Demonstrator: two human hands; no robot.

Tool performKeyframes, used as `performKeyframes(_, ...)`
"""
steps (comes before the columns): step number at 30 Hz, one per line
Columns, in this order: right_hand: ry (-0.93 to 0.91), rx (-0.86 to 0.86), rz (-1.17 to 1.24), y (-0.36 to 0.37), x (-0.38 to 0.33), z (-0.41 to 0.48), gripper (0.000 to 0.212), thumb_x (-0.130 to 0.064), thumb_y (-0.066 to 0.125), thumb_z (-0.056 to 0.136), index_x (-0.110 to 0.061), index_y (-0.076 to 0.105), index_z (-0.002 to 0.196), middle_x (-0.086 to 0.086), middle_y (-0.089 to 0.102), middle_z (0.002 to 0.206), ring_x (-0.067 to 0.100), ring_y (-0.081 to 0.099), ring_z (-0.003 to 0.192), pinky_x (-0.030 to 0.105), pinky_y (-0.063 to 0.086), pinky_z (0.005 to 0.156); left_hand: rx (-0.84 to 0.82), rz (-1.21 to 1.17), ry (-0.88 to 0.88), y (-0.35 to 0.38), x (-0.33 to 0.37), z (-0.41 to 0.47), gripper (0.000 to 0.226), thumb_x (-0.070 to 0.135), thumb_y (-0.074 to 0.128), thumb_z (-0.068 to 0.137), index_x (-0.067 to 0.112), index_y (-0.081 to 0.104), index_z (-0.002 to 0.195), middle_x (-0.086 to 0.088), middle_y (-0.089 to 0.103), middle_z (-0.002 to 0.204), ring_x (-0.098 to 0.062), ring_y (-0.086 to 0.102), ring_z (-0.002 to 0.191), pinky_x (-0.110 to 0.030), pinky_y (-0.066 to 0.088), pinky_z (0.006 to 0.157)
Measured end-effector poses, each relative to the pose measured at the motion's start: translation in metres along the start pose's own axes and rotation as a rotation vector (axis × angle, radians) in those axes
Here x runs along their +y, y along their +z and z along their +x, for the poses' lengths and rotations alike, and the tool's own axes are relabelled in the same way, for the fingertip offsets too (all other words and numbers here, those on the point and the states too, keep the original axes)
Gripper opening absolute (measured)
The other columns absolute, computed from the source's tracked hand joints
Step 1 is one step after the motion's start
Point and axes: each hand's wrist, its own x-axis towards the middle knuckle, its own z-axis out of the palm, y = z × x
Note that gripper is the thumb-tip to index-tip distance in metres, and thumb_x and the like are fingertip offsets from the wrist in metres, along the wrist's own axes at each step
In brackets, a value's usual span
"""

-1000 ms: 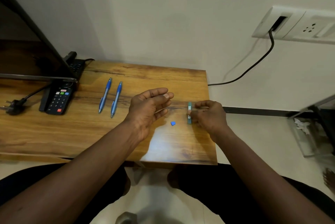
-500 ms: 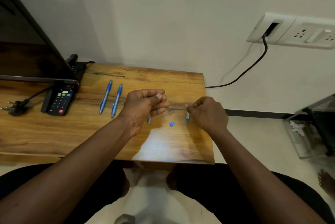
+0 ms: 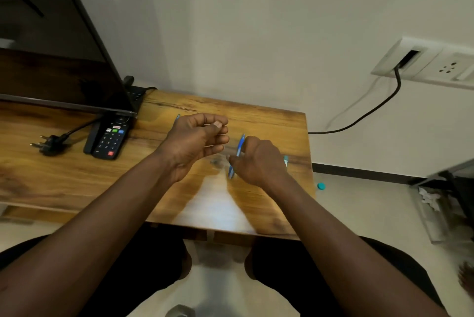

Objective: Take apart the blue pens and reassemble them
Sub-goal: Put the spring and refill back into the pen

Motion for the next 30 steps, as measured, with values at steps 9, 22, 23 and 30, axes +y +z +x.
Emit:
performKeyframes(9, 0.011, 0.011, -0.150, 0.026, -0.020, 0.012, 0.057, -0.038, 0.070, 0.093, -0.012, 0.044, 0.136, 0.011, 0.065, 0.115, 0.028, 0.065, 0.103, 0.036, 0.054, 0.078, 0.051, -0.023, 0.014, -0.029, -0.001, -0.004, 0.016, 0.008, 0.064, 0.103, 0.014, 0.077, 0.108, 0.003, 0.068, 0.079, -0.006, 0.065, 0.071, -0.024, 0.061, 0.071)
performKeyframes(22, 0.443, -0.092, 1.088, -0.012, -0.019, 0.020, 0.051, 0.003, 0.072, 0.090, -0.007, 0.042, 0.130, 0.031, 0.067, 0.110, 0.032, 0.071, 0.077, 0.042, 0.065, 0.068, 0.092, -0.353, -0.086, -0.027, 0.000, -0.006, 0.018, -0.002, 0.070, 0.095, 0.002, 0.074, 0.113, -0.009, 0.075, 0.085, -0.013, 0.073, 0.076, -0.027, 0.065, 0.078)
performKeyframes(23, 0.451, -0.099, 1.181, -0.015, -0.021, 0.019, 0.043, 0.004, 0.070, 0.091, -0.005, 0.046, 0.126, 0.029, 0.068, 0.103, 0.032, 0.070, 0.077, 0.042, 0.064, 0.073, 0.083, -0.423, -0.126, -0.025, 0.000, -0.005, 0.018, -0.003, 0.069, 0.095, 0.002, 0.074, 0.112, -0.010, 0.076, 0.086, -0.013, 0.075, 0.074, -0.028, 0.066, 0.077)
performKeyframes(30, 0.501, -0.089, 1.530, -0.017, -0.020, 0.017, 0.007, 0.002, 0.063, 0.098, 0.006, 0.064, 0.093, 0.018, 0.066, 0.083, 0.025, 0.066, 0.075, 0.031, 0.062, 0.072, 0.023, -0.553, -0.244, -0.013, 0.003, 0.000, 0.015, 0.000, 0.055, 0.104, 0.000, 0.067, 0.112, -0.016, 0.081, 0.091, -0.020, 0.081, 0.079, -0.032, 0.067, 0.071)
